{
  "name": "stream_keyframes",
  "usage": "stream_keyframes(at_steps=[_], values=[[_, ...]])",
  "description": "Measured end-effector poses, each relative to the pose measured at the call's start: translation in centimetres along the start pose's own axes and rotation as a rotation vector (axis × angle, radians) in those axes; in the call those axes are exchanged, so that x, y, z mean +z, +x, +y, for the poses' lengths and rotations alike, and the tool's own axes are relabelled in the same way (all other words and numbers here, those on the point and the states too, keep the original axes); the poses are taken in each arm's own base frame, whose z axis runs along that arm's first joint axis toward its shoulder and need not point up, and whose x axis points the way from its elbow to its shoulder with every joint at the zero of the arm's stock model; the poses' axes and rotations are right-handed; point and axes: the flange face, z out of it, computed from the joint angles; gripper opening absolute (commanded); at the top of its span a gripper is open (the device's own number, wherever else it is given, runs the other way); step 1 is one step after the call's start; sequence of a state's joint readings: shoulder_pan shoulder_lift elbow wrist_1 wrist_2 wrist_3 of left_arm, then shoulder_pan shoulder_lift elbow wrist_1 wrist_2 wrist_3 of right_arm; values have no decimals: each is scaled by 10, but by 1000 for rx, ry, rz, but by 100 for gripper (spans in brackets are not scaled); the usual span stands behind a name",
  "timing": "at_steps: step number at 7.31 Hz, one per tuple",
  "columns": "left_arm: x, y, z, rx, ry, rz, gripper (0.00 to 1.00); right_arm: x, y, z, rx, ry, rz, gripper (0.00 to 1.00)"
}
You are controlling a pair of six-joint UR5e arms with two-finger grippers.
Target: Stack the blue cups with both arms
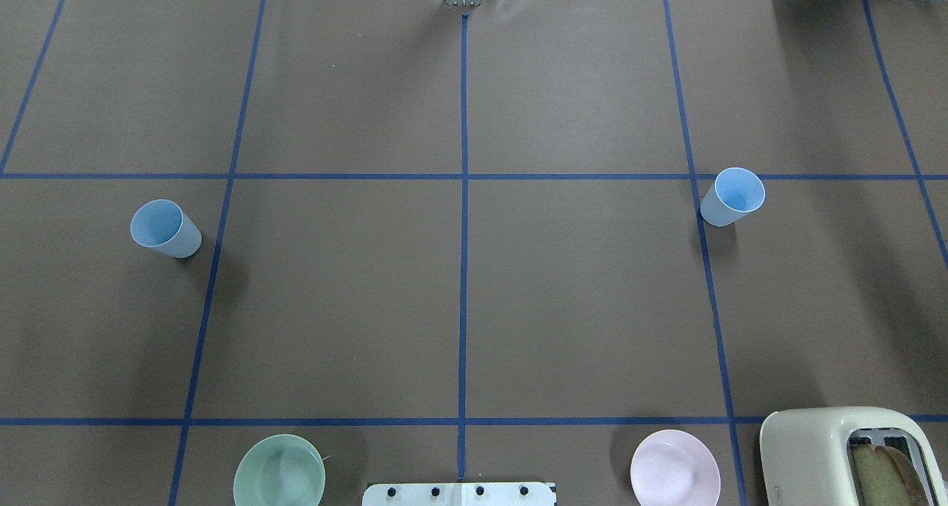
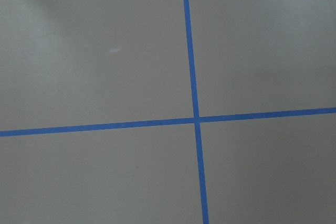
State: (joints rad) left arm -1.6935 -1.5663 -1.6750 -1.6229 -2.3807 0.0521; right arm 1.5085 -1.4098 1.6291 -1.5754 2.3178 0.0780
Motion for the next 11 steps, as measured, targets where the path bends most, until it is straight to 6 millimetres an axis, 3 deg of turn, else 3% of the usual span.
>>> stream_keyframes(at_steps=[4, 6, 8, 11], values=[[-3, 3, 0, 11, 7, 2, 98, -5, -6, -7, -14, 13, 10, 100], [-4, 14, -3, -3, 10, 9, 98, -6, -6, -5, -4, 15, 17, 100], [12, 53, -14, -33, 15, 26, 98, -5, -15, -9, 42, 14, 11, 100], [64, 137, -21, -56, 9, 89, 98, 4, -55, -13, 70, 3, -7, 100]])
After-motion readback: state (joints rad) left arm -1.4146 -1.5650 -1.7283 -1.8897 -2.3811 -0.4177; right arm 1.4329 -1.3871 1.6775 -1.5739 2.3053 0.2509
